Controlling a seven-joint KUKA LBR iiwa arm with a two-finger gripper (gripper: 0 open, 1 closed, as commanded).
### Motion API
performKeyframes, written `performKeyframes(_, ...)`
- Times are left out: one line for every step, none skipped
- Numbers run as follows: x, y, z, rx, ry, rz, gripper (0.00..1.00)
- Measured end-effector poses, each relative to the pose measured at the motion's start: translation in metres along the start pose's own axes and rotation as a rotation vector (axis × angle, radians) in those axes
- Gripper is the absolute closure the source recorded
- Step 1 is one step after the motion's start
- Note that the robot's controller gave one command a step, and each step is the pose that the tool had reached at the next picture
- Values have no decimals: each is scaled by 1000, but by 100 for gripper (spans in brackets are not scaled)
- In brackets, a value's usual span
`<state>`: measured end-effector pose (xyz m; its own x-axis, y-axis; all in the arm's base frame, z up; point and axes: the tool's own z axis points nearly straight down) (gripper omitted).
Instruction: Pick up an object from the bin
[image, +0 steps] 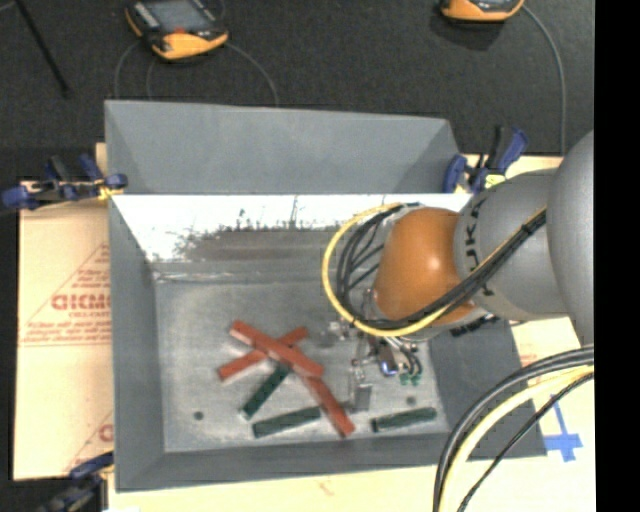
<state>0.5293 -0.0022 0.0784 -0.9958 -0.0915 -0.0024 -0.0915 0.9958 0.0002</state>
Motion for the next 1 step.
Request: performKeyframes(12, 33, -7, 2, -1, -110, 0)
